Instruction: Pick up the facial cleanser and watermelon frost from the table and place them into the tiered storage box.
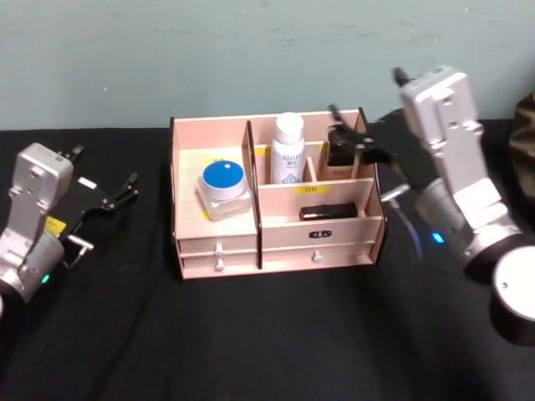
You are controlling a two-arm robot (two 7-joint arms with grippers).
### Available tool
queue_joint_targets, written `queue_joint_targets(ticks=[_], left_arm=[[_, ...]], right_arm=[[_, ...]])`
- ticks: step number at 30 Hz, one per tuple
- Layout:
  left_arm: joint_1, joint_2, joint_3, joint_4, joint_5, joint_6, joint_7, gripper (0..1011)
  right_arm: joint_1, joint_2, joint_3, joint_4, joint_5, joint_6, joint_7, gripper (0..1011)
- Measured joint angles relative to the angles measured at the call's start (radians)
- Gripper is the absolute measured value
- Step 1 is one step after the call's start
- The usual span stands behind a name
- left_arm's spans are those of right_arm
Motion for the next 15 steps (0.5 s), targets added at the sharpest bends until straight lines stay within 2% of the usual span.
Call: queue_joint_targets(ticks=[10,15], left_arm=[[0.000,0.000,0.000,0.000,0.000,0.000,0.000,1001],[0.000,0.000,0.000,0.000,0.000,0.000,0.000,1001]], right_arm=[[-0.026,-0.010,0.093,0.050,0.001,-0.009,-0.021,1000],[-0.026,-0.021,0.119,0.092,-0.005,-0.008,-0.024,1000]])
